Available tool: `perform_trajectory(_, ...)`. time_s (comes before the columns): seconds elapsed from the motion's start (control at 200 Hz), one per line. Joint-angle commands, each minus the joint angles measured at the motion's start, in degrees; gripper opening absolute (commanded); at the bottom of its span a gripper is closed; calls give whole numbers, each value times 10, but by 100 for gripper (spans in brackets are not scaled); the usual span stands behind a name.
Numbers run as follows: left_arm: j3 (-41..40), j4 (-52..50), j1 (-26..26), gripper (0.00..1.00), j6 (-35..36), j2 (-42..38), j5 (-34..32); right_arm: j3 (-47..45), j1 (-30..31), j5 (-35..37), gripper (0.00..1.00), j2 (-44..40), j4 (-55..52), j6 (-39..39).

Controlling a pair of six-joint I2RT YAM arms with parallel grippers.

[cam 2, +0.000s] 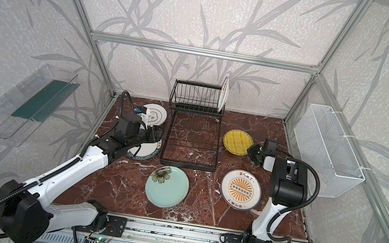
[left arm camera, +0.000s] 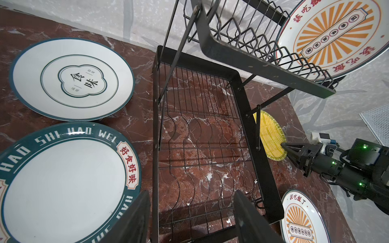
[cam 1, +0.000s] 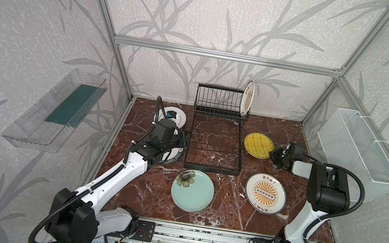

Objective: Load plates into a dish rack
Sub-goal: Pick up the plate from the top-right of the table.

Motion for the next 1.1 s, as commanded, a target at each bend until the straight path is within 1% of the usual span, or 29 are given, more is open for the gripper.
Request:
perform_trajectory(0.0, 18, -4, 2, 61, -9, 3, 7, -21, -3, -3, 6, -14, -13, -7)
perform_trajectory(0.165, 17, -2, 2, 62, -12, 3, 11, -29, -11, -12, 0, -37, -7, -10)
perform_trajectory(0.51, 24, -2, 2, 62, -13, 13, 32, -37, -26, -17, 0, -100, -27, -27)
perform_trajectory(0.535, 24, -2, 2, 62, -13, 13, 33, -38, -27, -19, 0, -118, -29, -28)
perform_trajectory(0.64, 25, 3, 2, 62, -12, 15, 43, -38, -30, -27, 0, -142, -38, -35)
perform_trajectory(0.71, 24, 6, 2, 62, -13, 20, 52, -37, -30, -32, 0, -161, -51, -42)
perform_trajectory(0.9, 24, 13, 2, 62, -14, 21, 51, -27, -31, -24, 0, -215, -85, -61)
perform_trajectory(1.095, 28, 21, 2, 62, -13, 30, 67, -8, -31, -38, 0, -261, -144, -97)
